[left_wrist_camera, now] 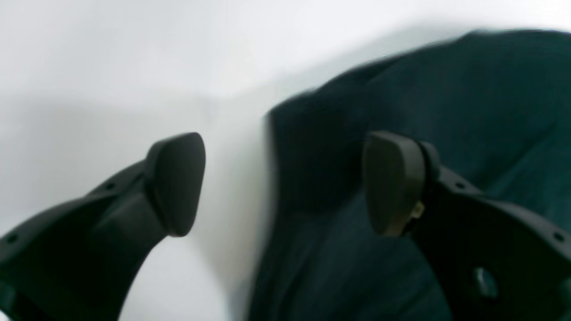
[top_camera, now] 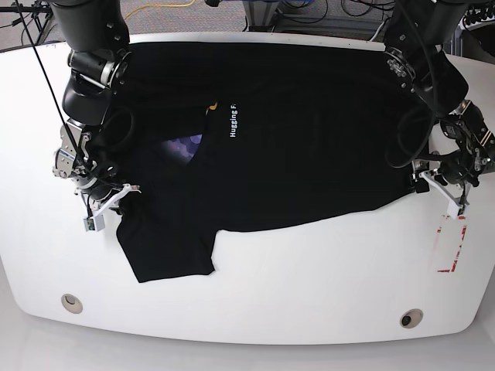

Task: Fold the T-shirt properly
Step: 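Lower both grippers and grasp the shirt's hem edge, then lift the hem with both grippers and fold it over toward the collar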

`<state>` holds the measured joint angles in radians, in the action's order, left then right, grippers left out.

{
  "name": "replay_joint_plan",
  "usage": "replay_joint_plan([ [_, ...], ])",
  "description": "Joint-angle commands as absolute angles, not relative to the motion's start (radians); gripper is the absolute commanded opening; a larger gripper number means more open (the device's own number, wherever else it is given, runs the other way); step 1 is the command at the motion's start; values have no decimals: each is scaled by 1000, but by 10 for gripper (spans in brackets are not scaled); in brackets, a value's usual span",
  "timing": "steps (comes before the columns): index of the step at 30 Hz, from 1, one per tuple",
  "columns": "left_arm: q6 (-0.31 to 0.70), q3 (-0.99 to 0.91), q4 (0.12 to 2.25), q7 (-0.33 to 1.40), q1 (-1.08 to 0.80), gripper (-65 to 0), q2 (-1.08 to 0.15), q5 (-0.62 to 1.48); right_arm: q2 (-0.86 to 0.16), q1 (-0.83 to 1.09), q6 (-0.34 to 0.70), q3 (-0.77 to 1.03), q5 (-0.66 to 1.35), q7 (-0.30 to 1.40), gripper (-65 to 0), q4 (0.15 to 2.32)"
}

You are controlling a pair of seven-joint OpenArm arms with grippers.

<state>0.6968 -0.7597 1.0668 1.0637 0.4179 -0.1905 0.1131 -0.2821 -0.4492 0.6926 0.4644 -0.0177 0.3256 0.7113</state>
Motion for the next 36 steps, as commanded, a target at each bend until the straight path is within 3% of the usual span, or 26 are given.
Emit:
replay_joint_plan([
  [1, 698, -757, 1044, 1040, 456, -132, -189, 122, -295, -464, 698, 464, -18, 331, -647, 723],
  [12, 698, -742, 920, 992, 466, -157, -148, 120, -295, -455, 698, 464, -18, 331, -647, 723],
  [15, 698, -702, 917, 993, 461, -258, -140, 125, -295, -455, 698, 464, -18, 331, -647, 723],
  [20, 698, -636, 920, 992, 458, -483, -116, 125, -295, -455, 698, 464, -18, 331, -647, 723],
  [23, 698, -616, 920, 987, 458, -583, -116, 124, -295, -455, 698, 464, -18, 331, -648, 725],
  [25, 698, -607, 921, 986, 458, -614, -116, 124, -295, -456, 698, 464, -18, 332, -648, 727],
  [36, 698, -516, 1198, 995, 430, -618, -116, 125, -292, -427, 698, 464, -13, 449, -650, 924],
])
